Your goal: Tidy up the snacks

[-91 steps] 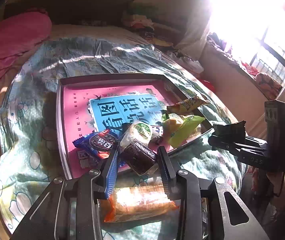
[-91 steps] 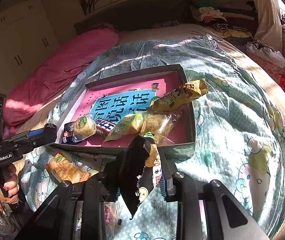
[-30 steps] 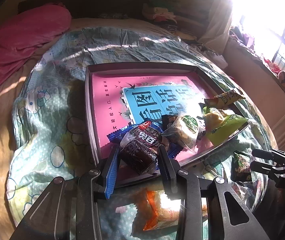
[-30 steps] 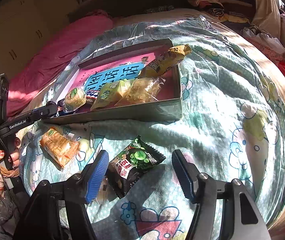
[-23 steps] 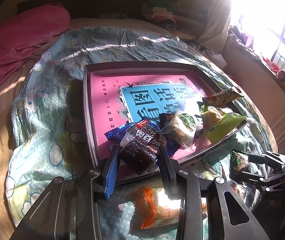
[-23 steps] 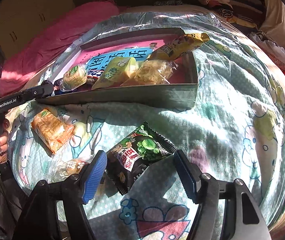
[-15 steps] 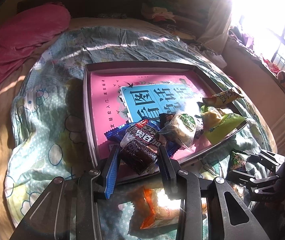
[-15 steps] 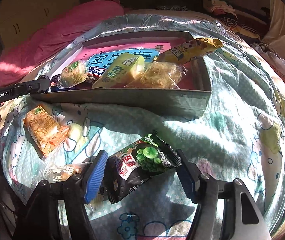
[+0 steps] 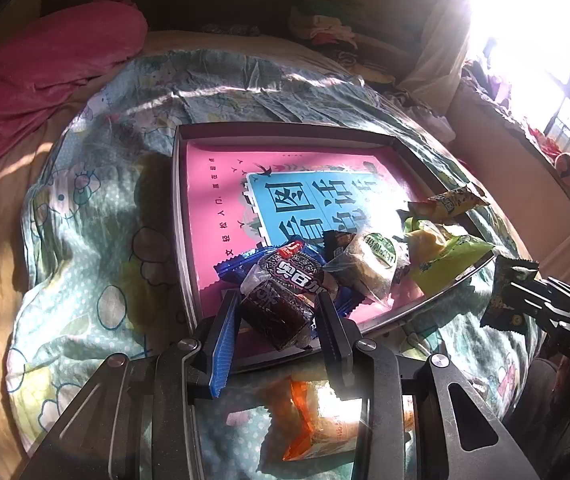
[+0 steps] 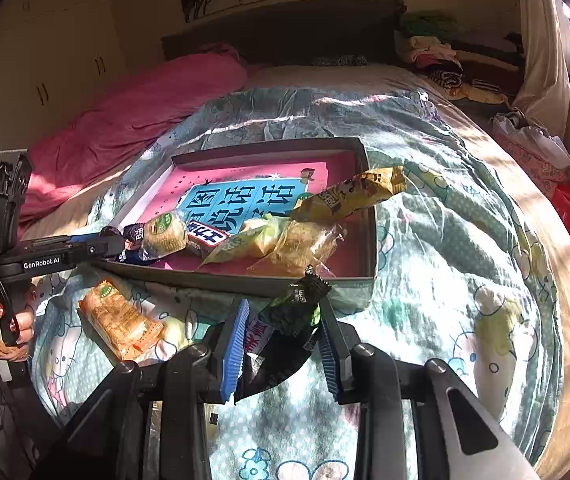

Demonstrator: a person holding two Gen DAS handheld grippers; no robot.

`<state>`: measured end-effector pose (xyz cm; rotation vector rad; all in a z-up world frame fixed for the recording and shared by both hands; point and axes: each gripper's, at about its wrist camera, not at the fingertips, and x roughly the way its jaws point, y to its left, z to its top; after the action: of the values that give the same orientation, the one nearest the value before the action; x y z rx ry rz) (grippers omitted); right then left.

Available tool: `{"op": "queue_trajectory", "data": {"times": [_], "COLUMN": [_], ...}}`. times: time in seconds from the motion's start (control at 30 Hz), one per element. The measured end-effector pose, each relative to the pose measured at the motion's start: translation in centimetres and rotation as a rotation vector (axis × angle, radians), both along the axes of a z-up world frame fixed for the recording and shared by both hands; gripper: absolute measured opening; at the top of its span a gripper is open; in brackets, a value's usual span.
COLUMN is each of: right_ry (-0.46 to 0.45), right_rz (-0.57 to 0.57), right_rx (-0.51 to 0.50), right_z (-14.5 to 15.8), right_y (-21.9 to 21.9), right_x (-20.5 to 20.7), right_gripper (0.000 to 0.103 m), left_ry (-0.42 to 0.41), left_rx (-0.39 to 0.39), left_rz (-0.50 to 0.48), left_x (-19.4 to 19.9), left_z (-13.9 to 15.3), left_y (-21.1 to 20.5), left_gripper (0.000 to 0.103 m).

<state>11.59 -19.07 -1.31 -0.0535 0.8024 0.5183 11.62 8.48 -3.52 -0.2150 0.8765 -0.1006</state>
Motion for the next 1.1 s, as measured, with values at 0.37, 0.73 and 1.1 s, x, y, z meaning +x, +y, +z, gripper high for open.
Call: {"op": "queue_trajectory", "data": {"times": [0.37,0.73,1.1], "right_ry": [-0.016,0.006,0.005], "right_rz": [-0.07,-0.092,-0.122], "right_rx": [0.06,0.042,0.054], "right_z": [0.8,-0.5,-0.4], "right_y": [0.3,1.9,0.9], "right_x": [5.5,8.0,8.2], "right_gripper": [0.034,0.034,0.035], "left_ry": [-0.002,0.004,0.004], "left_rx": [0.004,0.01,0.016], "left_rz": [0.018,0.022,0.023], "left_x": [0.1,0.5,0.5], "left_z": [-0.1,-0.4,-0.4], "left_y": [0.3,0.4,0.2], "left_gripper": [0.039,0.04,0.04]}}
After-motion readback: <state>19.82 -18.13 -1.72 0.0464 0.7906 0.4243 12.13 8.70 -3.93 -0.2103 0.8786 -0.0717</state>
